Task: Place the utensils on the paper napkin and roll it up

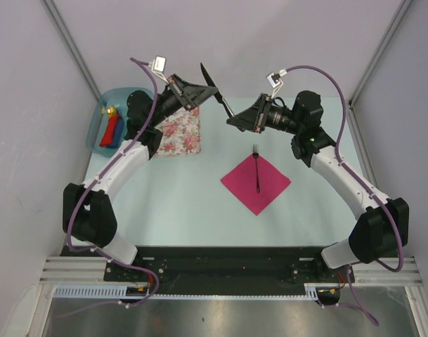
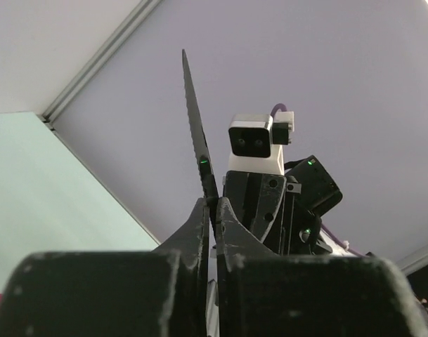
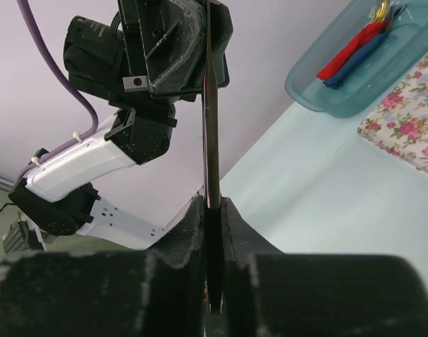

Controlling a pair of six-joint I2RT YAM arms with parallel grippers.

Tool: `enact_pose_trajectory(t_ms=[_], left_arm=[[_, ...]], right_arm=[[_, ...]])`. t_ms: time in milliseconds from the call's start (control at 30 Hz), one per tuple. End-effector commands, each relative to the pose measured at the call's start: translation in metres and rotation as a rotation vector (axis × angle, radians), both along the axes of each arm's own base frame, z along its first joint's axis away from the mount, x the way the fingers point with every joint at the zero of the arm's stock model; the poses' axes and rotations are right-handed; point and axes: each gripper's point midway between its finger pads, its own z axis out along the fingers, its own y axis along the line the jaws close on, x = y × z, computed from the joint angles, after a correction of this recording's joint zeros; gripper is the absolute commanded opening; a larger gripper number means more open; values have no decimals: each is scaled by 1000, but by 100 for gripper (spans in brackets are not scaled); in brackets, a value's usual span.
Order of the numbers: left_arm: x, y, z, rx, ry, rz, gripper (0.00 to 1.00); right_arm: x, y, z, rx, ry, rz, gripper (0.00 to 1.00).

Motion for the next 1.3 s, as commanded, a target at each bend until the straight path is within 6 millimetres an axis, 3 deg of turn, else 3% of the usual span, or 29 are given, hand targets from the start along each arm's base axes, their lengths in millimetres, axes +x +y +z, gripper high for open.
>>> enact_pose_trajectory(t_ms=[0, 67, 100, 167, 200, 233, 267, 333, 400, 467, 533, 567, 633, 667, 700, 767, 800, 833, 933, 1100, 1267], left_arm=[[-12, 2, 28, -33, -124, -11, 0], [-15, 2, 28, -33, -127, -21, 0], [-18, 0, 28, -30, -133, -32, 0], [-21, 1, 26, -27, -126, -37, 0], [-22, 1, 24, -25, -116, -37, 0], [-23, 1, 20, -21, -105, -39, 0], [-24, 0, 16, -14, -90, -41, 0], [-26, 0, 8, -3, -67, -45, 0], [-23, -1, -6, 18, -16, -43, 0], [-22, -1, -20, 30, 24, -40, 0], [-19, -2, -32, 53, 45, -32, 0], [-18, -2, -37, 64, 65, -27, 0], [-13, -1, -48, 79, 98, -2, 0], [-12, -2, -54, 90, 120, -3, 0], [-10, -4, -61, 102, 139, -5, 0], [-9, -7, -69, 118, 151, -6, 0], [-8, -7, -71, 123, 154, -3, 0], [-9, -8, -76, 135, 154, -2, 0], [-5, -6, -88, 151, 179, 22, 0], [-1, -9, -103, 167, 219, 22, 0], [-1, -12, -112, 183, 238, 5, 0]], right_arm=[[-11, -10, 34, 12, -109, -33, 37], [-4, -19, 35, -7, -133, -80, 49], [-1, -22, 31, -26, -126, -99, 74], [11, -35, 36, -68, -197, -186, 86], [15, -40, 30, -101, -181, -217, 99], [25, -49, 36, -153, -270, -284, 100], [24, -50, 25, -222, -265, -299, 100], [38, -62, 25, -355, -376, -432, 100], [38, -60, 20, -591, -614, -484, 100], [55, -80, 11, -809, -710, -632, 100], [45, -74, 14, -801, -733, -595, 100], [37, -73, 2, -832, -701, -520, 100], [28, -56, 2, -810, -661, -405, 100], [21, -55, -20, -866, -580, -332, 100], [20, -51, -10, -840, -535, -336, 100], [24, -44, -44, -893, -394, -259, 100], [25, -40, -37, -852, -346, -263, 100], [29, -37, -47, -834, -288, -237, 100], [34, -29, -48, -769, -185, -200, 98], [31, -17, -66, -727, -63, -140, 61], [40, -11, -72, -732, -56, -160, 47]])
